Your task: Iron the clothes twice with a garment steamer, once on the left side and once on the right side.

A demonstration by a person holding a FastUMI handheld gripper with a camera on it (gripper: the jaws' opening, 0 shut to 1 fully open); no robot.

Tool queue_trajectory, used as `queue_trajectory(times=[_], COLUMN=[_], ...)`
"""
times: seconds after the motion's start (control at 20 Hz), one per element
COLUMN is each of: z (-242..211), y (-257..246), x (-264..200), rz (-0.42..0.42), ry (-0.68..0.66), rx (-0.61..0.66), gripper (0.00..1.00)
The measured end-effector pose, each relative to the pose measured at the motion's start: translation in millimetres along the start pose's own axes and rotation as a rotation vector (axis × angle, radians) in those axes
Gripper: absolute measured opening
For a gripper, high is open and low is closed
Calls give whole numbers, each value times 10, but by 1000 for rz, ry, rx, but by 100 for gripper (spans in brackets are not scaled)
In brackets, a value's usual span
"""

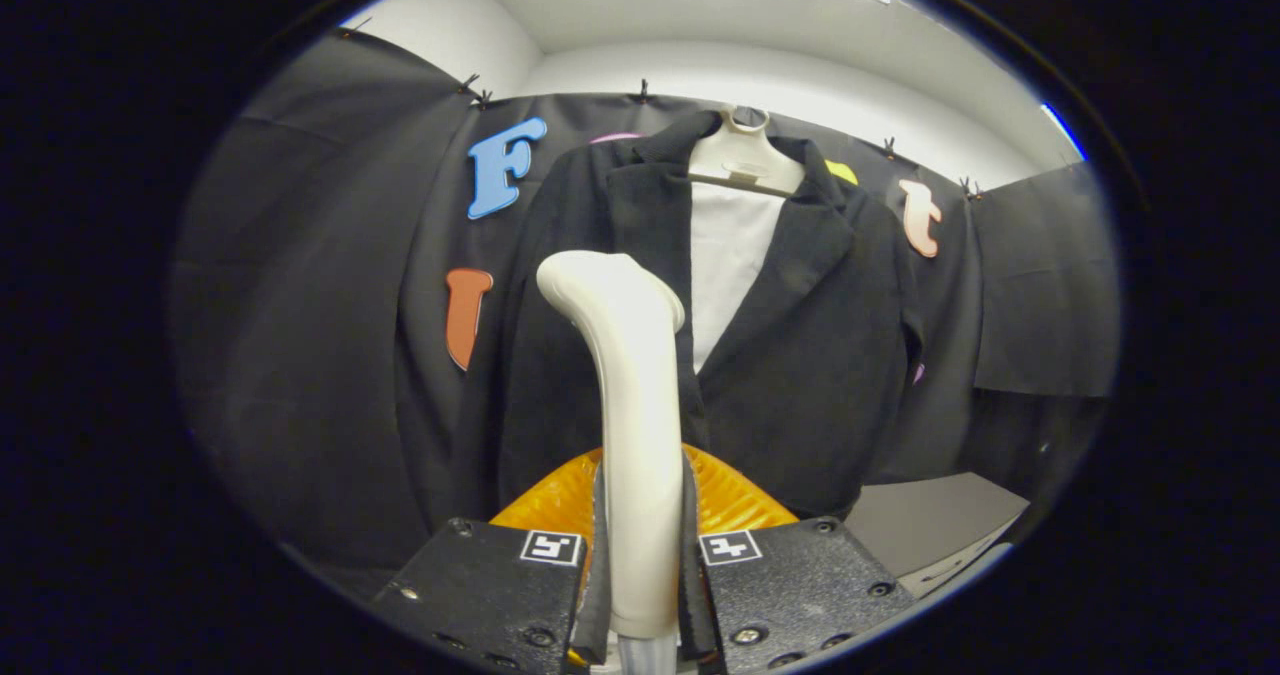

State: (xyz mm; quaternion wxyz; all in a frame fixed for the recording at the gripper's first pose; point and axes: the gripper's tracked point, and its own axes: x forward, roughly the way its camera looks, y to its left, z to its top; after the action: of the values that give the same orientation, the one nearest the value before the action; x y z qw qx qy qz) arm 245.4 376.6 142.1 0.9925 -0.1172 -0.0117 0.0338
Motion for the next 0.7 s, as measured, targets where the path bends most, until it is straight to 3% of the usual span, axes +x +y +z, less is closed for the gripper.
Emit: queue_trajectory(times=[0.7], z=[-769], y=[138], x=[-141], rz=[0], ry=[100], rx=[-29], gripper=[30])
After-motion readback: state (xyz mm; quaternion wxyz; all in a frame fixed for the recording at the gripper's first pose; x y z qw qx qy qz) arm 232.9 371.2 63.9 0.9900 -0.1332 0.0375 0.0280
